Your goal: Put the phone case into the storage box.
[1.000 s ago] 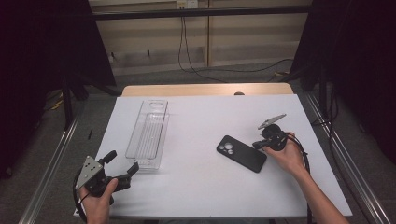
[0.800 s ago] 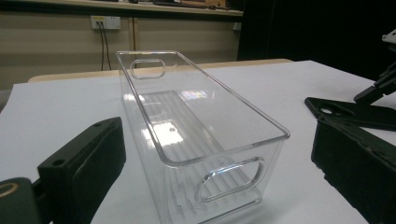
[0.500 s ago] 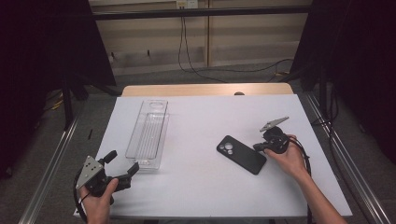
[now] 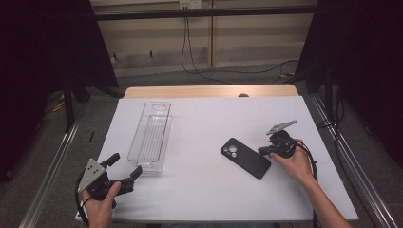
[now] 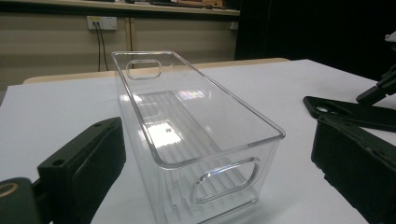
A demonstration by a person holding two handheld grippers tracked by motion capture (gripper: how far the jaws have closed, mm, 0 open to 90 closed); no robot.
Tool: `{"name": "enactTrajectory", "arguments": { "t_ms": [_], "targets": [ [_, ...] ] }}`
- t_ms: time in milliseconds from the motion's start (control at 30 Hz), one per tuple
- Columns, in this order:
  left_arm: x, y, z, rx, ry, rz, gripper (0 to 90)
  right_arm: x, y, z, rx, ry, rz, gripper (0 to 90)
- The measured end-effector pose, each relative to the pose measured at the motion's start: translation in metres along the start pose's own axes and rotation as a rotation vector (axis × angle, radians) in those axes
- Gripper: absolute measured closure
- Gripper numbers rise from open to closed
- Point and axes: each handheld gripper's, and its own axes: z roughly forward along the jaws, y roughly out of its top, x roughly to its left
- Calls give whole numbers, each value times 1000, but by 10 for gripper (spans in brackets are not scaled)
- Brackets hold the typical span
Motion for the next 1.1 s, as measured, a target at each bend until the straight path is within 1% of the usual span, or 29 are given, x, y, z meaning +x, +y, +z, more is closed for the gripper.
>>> {"name": "enactTrajectory", "arguments": {
  "t_ms": [67, 200, 267, 300, 333, 400, 467, 500, 533, 600, 667, 700, 767, 800, 867, 933, 967, 1000, 1033, 1100],
  "targets": [
    [0, 0, 0, 3, -1, 3, 32, 0, -1, 0, -12, 1, 3, 900],
    [0, 0, 0, -1, 1, -2, 32, -2, -2, -2, -41, -16, 9, 898],
    [1, 0, 1, 0, 2, -4, 32, -2, -2, -6, -67, -13, 26, 853],
    [1, 0, 1, 0, 1, -5, 32, -3, -2, -8, -82, -19, 26, 833],
    [1, 0, 1, 1, 0, -3, 32, -2, -2, -9, -96, -17, 36, 833],
    [0, 1, 2, -4, 1, -10, 32, -2, -3, -12, -115, -15, 38, 802],
    [0, 1, 2, 1, -1, -4, 32, -1, -5, -15, -127, -21, 47, 739],
    [0, 0, 3, 2, -2, -5, 32, -1, -6, -17, -144, -27, 52, 726],
    [0, 1, 3, 2, -3, -5, 32, 0, -7, -19, -158, -20, 52, 717],
    [1, 1, 3, 1, -1, -3, 32, 2, -8, -24, -187, -27, 56, 627],
    [1, 1, 2, 0, -1, -3, 32, 5, -11, -28, -207, -29, 52, 586],
    [1, 1, 2, -1, -1, -4, 32, 7, -12, -30, -218, -39, 47, 525],
    [1, 1, 2, -2, 0, -5, 32, 10, -15, -33, -250, -45, 61, 389],
    [1, 1, 2, -4, 3, -9, 32, 11, -16, -34, -259, -51, 76, 339],
    [2, 1, 2, 1, 1, -3, 32, 13, -19, -37, -285, -58, 80, 270],
    [1, 1, 4, -4, 2, -11, 32, 14, -23, -37, -319, -66, 85, 183],
    [1, 1, 4, 0, 1, -8, 32, 14, -24, -38, -334, -66, 99, 150],
    [1, 1, 4, 0, 1, -8, 32, 14, -24, -38, -334, -66, 99, 150],
    [1, 1, 5, 1, -5, -3, 32, 14, -27, -37, -336, -70, 107, 101],
    [0, 1, 4, 2, -8, -3, 32, 15, -30, -38, -345, -71, 107, 64]
  ]
}}
